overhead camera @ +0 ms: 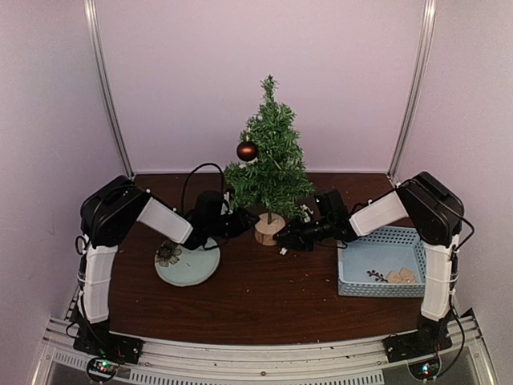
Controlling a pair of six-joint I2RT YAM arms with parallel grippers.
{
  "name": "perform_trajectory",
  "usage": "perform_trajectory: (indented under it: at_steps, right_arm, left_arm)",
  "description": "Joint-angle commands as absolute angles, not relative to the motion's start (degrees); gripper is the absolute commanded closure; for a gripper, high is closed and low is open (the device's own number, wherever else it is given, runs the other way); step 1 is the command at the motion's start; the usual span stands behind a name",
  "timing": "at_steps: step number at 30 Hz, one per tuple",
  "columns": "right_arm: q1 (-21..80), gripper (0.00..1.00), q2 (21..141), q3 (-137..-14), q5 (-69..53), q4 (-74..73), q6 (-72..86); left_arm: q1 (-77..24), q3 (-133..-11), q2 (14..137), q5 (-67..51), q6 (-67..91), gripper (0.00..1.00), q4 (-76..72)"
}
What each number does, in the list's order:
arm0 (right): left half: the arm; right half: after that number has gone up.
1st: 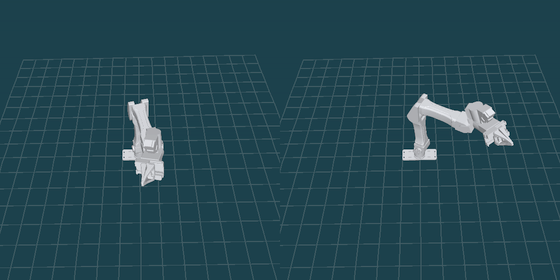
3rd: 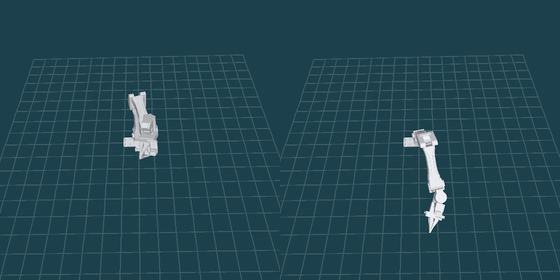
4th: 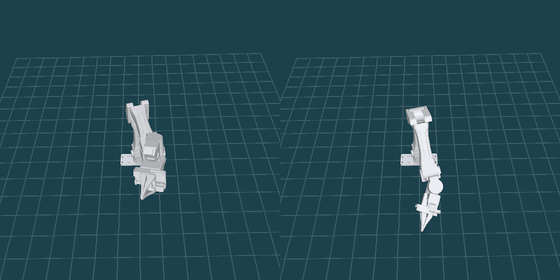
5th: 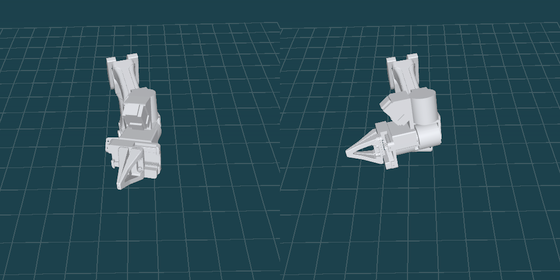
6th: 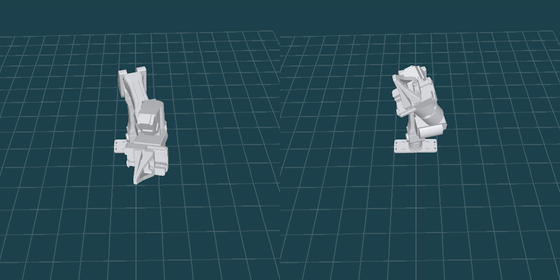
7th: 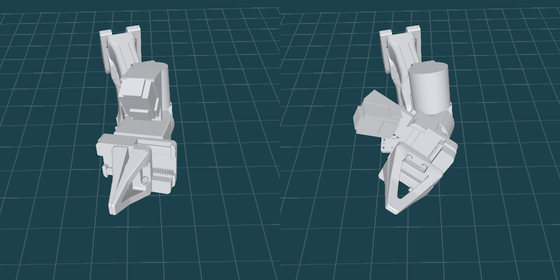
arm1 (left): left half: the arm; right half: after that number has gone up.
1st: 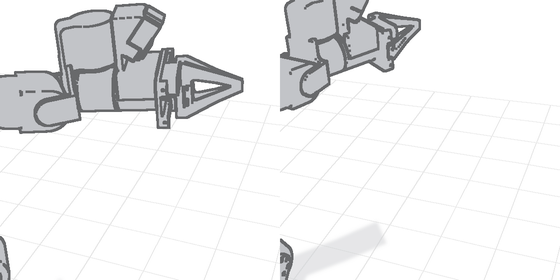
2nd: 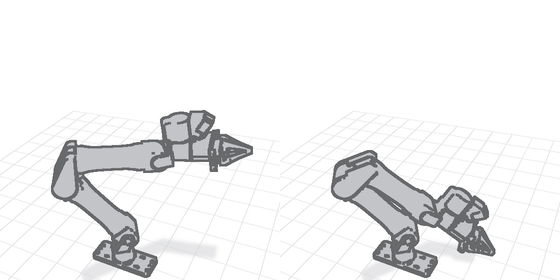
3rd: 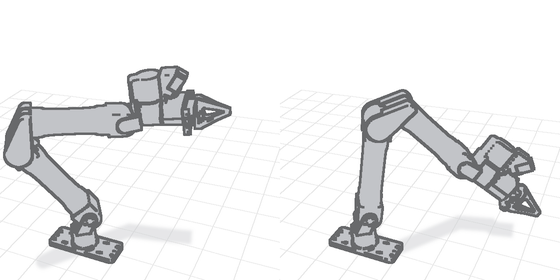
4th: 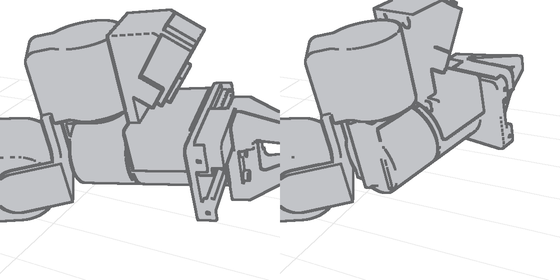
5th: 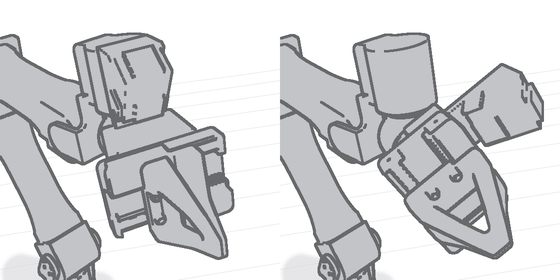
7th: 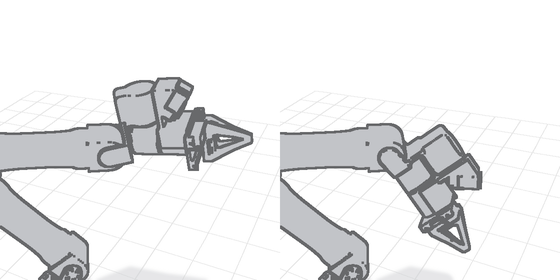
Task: Decorate the small christmas tree
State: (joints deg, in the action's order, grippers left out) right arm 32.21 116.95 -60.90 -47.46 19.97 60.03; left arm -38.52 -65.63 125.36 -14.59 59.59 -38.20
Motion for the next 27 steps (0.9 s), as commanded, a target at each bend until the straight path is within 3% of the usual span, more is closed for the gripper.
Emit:
perform_trajectory:
  at_steps: [1,16,27]
  right_arm:
    - [32.54,0.76,112.67,-58.96,-45.81,20.98,60.80]
    - [29.25,0.63,103.07,-58.06,-35.99,10.62,55.35]
    - [26.98,0.60,96.81,-64.46,-28.66,-12.51,44.24]
  left_arm:
    - [-37.68,-66.65,126.90,-16.56,57.36,0.77,-35.18]
    - [-35.07,-61.75,120.85,-10.23,56.95,0.70,-35.50]
    - [-34.79,-59.55,112.21,-4.18,53.26,0.56,-31.28]
